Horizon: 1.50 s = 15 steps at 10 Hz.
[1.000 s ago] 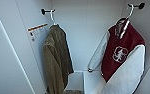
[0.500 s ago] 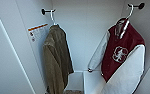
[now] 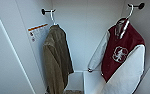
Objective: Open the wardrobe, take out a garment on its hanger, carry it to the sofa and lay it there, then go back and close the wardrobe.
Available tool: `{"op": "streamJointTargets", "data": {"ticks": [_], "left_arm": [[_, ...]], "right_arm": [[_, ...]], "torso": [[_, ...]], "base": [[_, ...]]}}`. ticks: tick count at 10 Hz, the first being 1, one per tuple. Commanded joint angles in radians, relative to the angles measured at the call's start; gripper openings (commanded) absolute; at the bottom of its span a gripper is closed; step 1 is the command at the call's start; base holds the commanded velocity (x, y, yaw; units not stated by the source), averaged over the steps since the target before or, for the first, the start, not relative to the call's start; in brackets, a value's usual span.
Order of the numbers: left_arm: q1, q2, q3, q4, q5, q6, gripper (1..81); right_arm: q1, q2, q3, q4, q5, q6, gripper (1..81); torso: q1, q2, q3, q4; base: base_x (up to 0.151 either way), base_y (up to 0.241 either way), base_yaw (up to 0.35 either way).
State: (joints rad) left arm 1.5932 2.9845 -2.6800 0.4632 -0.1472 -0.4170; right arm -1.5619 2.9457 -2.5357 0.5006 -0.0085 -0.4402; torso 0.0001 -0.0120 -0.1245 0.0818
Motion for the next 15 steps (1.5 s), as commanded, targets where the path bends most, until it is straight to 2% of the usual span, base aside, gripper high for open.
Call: {"op": "streamJointTargets", "data": {"ticks": [1, 4, 6, 7, 8, 9, 11, 12, 13, 15], "left_arm": [[-0.015, 0.002, -0.003, -0.087, 0.098, 0.009, 81.1], [-0.034, 0.004, -0.005, -0.087, 0.138, 0.044, 81.1], [-0.040, 0.005, -0.004, -0.144, 0.139, 0.194, 81.1], [-0.041, 0.005, -0.003, -0.213, 0.138, 0.269, 81.1], [-0.045, 0.005, -0.003, -0.251, 0.138, 0.319, 81.1], [-0.051, 0.005, -0.003, -0.264, 0.140, 0.342, 81.1], [-0.051, 0.012, -0.004, -0.268, 0.138, 0.328, 81.1], [-0.051, 0.009, -0.006, -0.276, 0.138, 0.327, 81.1], [-0.051, 0.005, -0.006, -0.279, 0.137, 0.328, 81.1], [-0.069, 0.001, -0.009, -0.270, 0.130, 0.336, 81.1]], "right_arm": [[0.033, -0.003, -0.006, 0.004, -0.079, -0.003, 81.1], [0.032, 0.000, -0.014, 0.003, -0.079, -0.003, 81.1], [0.032, 0.000, -0.015, 0.003, -0.079, -0.003, 81.1], [0.032, 0.000, -0.015, 0.003, -0.079, -0.003, 81.1], [0.032, 0.000, -0.015, 0.003, -0.079, -0.003, 81.1], [0.032, 0.000, -0.015, 0.003, -0.079, -0.003, 81.1], [0.032, 0.002, -0.015, 0.004, -0.079, -0.003, 81.1], [0.030, 0.000, -0.015, 0.004, -0.079, -0.003, 81.1], [0.030, 0.000, -0.015, 0.006, -0.079, -0.003, 81.1], [0.030, 0.000, -0.015, 0.007, -0.077, -0.003, 81.1]], "torso": [[0.000, 0.000, 0.000, -0.036], [0.000, 0.000, 0.000, -0.087], [0.000, 0.000, 0.000, -0.129], [0.000, 0.000, 0.000, -0.148], [0.000, 0.000, 0.000, -0.170], [0.000, 0.000, 0.000, -0.188], [0.000, 0.000, 0.000, -0.213], [0.000, 0.000, 0.000, -0.197], [0.000, 0.000, 0.000, -0.205], [0.000, 0.000, 0.000, -0.206]], "base": [[0.000, 0.000, 0.000], [0.000, 0.000, 0.000], [0.000, 0.000, 0.000], [0.000, 0.000, 0.000], [0.000, 0.000, 0.000], [0.000, 0.000, 0.000], [0.000, 0.000, 0.000], [0.000, 0.000, 0.000], [0.000, 0.000, 0.000], [0.000, 0.000, 0.000]]}}
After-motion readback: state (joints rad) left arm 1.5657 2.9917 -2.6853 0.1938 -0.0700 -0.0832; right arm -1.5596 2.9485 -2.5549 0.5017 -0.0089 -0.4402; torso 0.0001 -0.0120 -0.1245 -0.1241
